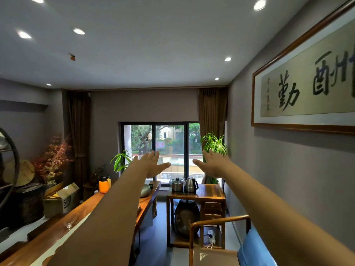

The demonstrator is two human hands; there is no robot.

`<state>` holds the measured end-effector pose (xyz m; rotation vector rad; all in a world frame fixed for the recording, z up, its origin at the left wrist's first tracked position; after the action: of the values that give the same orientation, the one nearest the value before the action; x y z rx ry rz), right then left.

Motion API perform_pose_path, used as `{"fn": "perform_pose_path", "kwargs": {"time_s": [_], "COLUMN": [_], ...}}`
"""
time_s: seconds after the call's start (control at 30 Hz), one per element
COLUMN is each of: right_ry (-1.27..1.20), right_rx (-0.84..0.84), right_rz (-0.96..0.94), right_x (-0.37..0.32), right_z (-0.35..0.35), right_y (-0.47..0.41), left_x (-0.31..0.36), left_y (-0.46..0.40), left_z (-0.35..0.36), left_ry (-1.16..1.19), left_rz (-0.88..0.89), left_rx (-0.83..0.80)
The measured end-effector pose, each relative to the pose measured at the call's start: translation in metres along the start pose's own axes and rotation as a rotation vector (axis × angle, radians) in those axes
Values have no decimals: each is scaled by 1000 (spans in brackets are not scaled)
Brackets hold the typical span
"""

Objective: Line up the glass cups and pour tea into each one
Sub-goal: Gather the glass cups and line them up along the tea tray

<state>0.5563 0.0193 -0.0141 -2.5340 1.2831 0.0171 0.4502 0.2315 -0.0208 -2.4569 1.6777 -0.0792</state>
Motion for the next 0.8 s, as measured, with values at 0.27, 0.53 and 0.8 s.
{"fn": "perform_pose_path", "kwargs": {"time_s": [0.27, 0.53, 0.8], "right_ry": [-2, 22, 42], "right_rx": [-8, -13, -5], "right_rz": [-12, -4, 11], "right_x": [-3, -31, -82], "right_z": [24, 47, 72], "right_y": [-61, -139, -238], "left_x": [-16, -67, -143], "left_y": [-58, -125, -226], "left_z": [8, 14, 22], "left_ry": [-12, -26, -34], "left_rz": [4, 9, 41], "left_rx": [-6, 18, 40]}}
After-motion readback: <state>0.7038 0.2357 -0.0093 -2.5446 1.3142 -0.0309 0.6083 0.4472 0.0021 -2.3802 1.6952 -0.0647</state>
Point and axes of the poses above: each hand's wrist, its own y-axis away from the middle knuckle, its own z-axis out of the palm, x = y × z, the point moved 6 cm from there along -y, towards the middle knuckle, and after that the axes turned 6 degrees about -y, right-handed, at the moved point
